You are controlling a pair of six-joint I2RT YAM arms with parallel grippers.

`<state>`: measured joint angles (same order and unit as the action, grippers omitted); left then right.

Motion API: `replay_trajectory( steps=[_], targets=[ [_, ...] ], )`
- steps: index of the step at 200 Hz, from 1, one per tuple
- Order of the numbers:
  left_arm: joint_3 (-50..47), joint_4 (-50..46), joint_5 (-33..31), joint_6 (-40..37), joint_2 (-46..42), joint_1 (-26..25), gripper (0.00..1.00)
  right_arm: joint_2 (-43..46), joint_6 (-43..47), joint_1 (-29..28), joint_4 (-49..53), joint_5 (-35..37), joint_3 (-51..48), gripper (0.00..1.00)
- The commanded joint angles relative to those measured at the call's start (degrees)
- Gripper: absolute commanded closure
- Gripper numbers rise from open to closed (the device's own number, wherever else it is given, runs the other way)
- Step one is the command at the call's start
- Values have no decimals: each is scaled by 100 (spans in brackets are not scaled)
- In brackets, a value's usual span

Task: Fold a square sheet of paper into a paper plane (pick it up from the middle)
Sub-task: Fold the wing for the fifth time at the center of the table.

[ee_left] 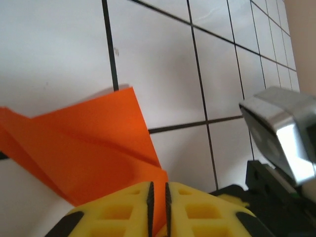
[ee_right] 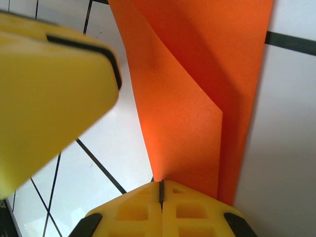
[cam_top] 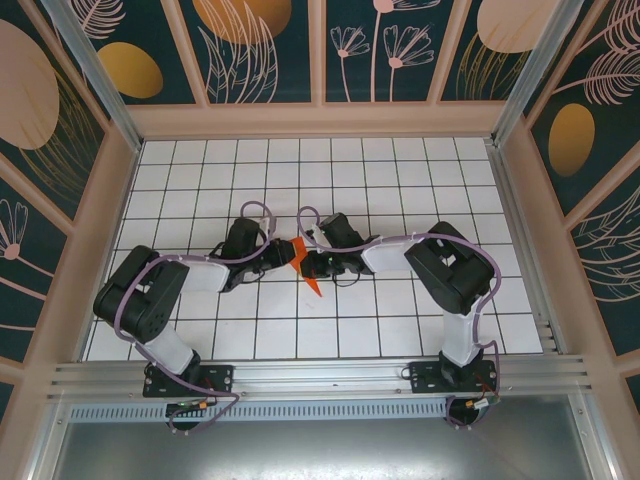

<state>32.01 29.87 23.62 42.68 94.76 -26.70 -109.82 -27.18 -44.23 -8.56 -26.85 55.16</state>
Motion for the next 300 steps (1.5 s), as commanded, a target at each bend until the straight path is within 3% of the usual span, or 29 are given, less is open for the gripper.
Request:
replay_trajectory(
  steps=[1,63,125,259,300],
  targets=[
    [-117,283,266,68,26,-69,85,-255,17,28,476,233,12,100],
    [76,-26,99,-68,516,-154,93,-294,52,28,602,215,70,100],
    [478,-1072,-792,-494,691,-102,94,-272,389,55,1047,355,-161,100],
    [1068,-1405,-868,-819,849,1387,94,-124,635,125,1093,288,-638,100],
    [1158,-1505,-655,-849,379,1468,93,-63,506,117,928,130,-565,100]
  ],
)
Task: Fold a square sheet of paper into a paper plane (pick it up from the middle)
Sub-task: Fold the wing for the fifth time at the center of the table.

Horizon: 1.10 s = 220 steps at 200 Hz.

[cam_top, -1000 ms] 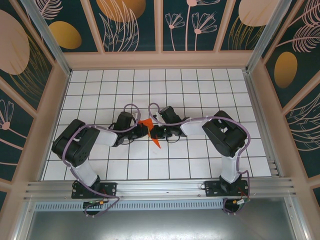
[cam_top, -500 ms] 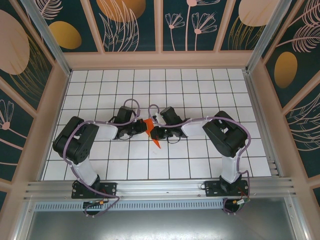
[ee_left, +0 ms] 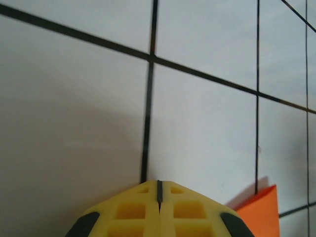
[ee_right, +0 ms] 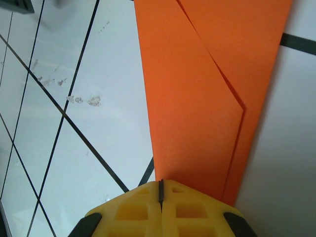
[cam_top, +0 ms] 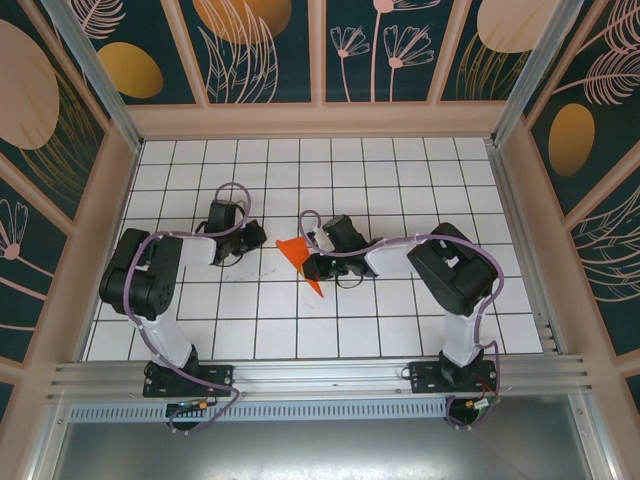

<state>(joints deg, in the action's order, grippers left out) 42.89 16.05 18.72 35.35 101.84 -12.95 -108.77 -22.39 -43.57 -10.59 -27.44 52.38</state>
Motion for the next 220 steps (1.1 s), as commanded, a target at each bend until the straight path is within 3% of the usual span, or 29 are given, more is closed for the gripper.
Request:
replay_trajectory(
  steps=[1,33,58,108,152,220],
  targets=[
    [57,-104,-144,-103,-330,92,93,-165,26,46,1126,188,-280,100],
    [-453,419,508,237,-1061,-1,93,-137,-80,51,1059,145,-180,100],
    [-672,452,664,321,-1193,-301,94,-84,-141,51,965,145,-177,100],
    [-589,689,898,474,-634,-880,100,9,-273,59,730,-120,-144,100],
    [-416,828,891,578,12,-946,100,104,-271,59,737,-156,200,100],
    [-315,270,527,467,363,-955,100,-68,-105,-11,769,-151,868,100]
  ],
)
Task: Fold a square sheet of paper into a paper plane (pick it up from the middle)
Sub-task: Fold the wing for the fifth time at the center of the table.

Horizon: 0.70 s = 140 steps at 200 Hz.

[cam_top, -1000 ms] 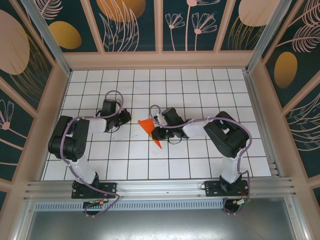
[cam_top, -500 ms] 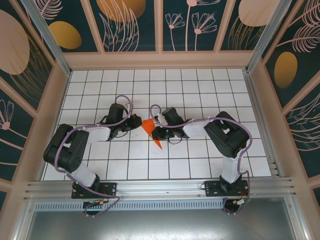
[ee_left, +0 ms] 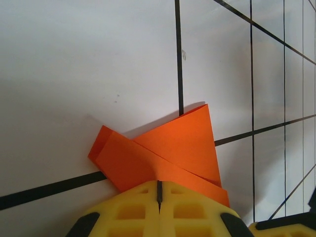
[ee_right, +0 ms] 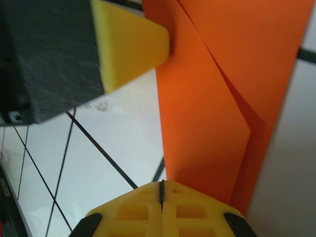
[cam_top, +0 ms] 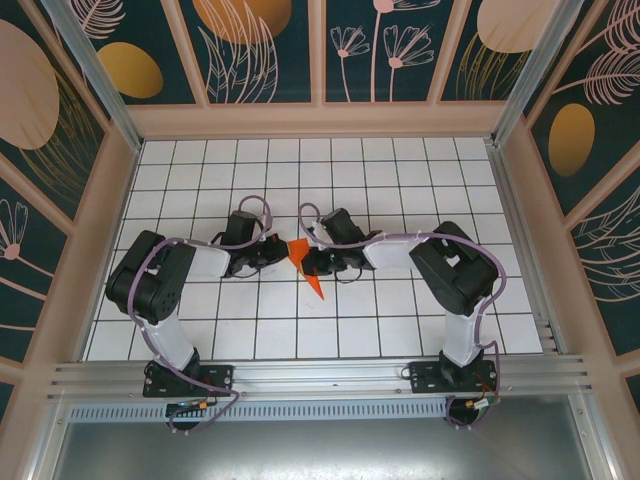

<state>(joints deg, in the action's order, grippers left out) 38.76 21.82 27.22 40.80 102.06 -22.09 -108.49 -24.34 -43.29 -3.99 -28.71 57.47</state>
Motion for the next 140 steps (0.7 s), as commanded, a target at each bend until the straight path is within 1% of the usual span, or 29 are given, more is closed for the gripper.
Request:
replay_trajectory(
  steps=[1,38,71,95,140],
  targets=[
    [101,-313,-332,-79,346,-41,100,-113,88,-39,104,-22,369,100],
    [216,-632,-504,-123,409,-37,100,-483,70,-39,103,100,667,100],
    [346,-975,-714,-92,471,-41,100,-590,43,-39,130,119,628,100],
    [420,-1207,-916,-18,556,-41,100,-429,102,-67,201,86,360,100],
    [485,-1488,-1313,206,667,-40,100,76,393,-170,419,-305,-423,100]
  ],
)
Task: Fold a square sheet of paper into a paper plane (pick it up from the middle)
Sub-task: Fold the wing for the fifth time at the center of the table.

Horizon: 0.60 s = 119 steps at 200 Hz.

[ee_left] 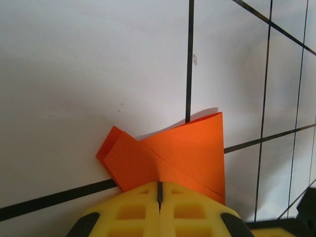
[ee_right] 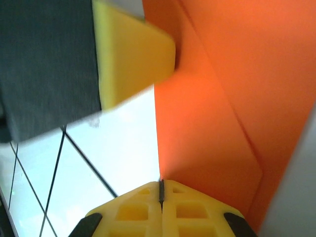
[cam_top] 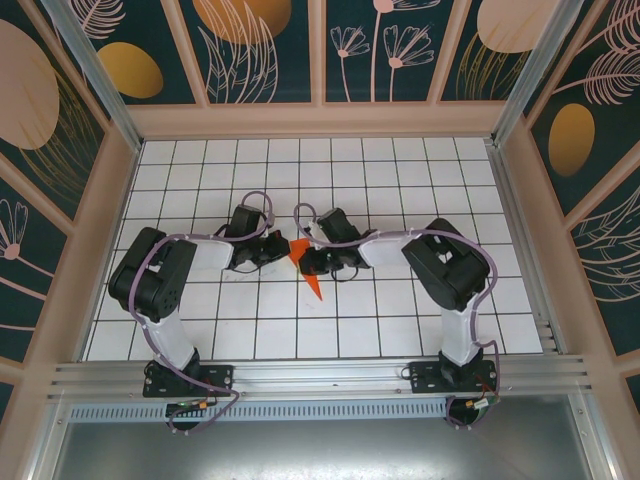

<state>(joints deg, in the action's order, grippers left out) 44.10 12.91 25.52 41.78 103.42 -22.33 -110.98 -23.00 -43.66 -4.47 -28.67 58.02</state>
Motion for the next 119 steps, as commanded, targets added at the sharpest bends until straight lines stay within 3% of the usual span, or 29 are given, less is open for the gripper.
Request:
replay_trajectory(
  steps=[1,62,119],
  targets=[
    [-54,-596,-1148,114,535,-17,100,332,260,-138,470,-312,-499,100],
    [-7,-589,-1201,247,570,-17,100,1037,227,-366,494,-421,-1524,100],
    [97,-444,-962,217,410,-18,100,1669,16,-352,319,-11,-1991,100]
  ],
)
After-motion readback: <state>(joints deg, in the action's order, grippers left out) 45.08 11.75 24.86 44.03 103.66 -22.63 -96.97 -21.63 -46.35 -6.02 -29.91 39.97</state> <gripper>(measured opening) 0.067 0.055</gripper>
